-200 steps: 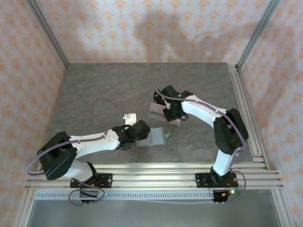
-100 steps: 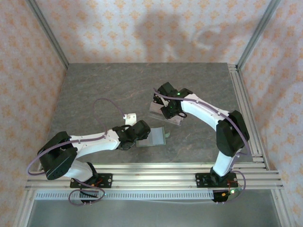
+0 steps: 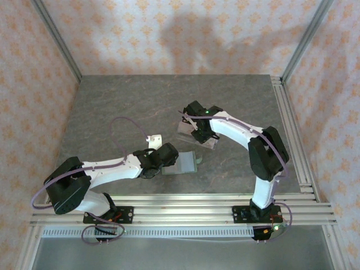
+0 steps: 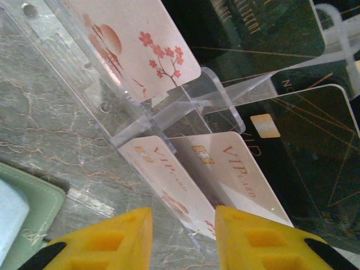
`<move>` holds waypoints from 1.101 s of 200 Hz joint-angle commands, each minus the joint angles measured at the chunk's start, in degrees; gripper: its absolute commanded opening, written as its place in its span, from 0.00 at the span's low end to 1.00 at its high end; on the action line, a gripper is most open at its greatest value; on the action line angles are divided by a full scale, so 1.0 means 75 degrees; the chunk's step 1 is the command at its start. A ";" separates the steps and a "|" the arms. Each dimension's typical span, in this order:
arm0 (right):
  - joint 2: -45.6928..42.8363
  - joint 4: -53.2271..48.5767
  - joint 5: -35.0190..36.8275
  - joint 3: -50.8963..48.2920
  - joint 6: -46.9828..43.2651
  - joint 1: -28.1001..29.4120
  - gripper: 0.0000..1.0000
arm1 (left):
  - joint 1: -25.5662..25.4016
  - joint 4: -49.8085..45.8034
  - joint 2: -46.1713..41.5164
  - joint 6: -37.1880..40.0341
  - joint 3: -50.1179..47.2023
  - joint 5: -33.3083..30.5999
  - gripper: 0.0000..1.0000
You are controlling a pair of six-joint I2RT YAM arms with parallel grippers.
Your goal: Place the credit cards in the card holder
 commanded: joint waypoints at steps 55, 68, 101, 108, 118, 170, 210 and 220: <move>0.0433 0.0003 0.0583 -0.0145 -0.0268 -0.0031 0.34 | 0.0073 -0.0154 -0.0117 0.0134 0.0055 -0.0161 1.00; 0.0493 -0.0007 0.0608 -0.0156 -0.0285 -0.0028 0.34 | 0.0076 -0.0132 -0.0104 0.0134 0.0049 -0.0160 1.00; 0.0438 -0.0091 0.0381 -0.0187 -0.0291 -0.0031 0.33 | 0.0071 -0.0116 -0.0071 0.0128 0.0060 -0.0151 1.00; 0.0409 -0.0103 0.0313 -0.0195 -0.0279 -0.0031 0.32 | 0.0074 -0.0096 -0.0059 0.0128 0.0059 -0.0159 1.00; 0.0356 -0.0136 0.0231 -0.0201 -0.0286 -0.0031 0.32 | 0.0075 -0.0084 -0.0047 0.0134 0.0065 -0.0149 1.00; 0.0203 -0.0307 -0.0092 -0.0243 -0.0309 -0.0025 0.23 | 0.0076 -0.0036 0.0047 0.0154 0.0109 -0.0135 1.00; 0.0183 -0.0427 -0.0339 -0.0202 -0.0286 -0.0031 0.14 | 0.0067 -0.0024 0.0096 0.0171 0.0136 -0.0115 1.00; 0.0189 -0.0487 -0.0410 -0.0177 -0.0286 -0.0031 0.12 | 0.0076 -0.0024 0.0084 0.0169 0.0127 -0.0133 1.00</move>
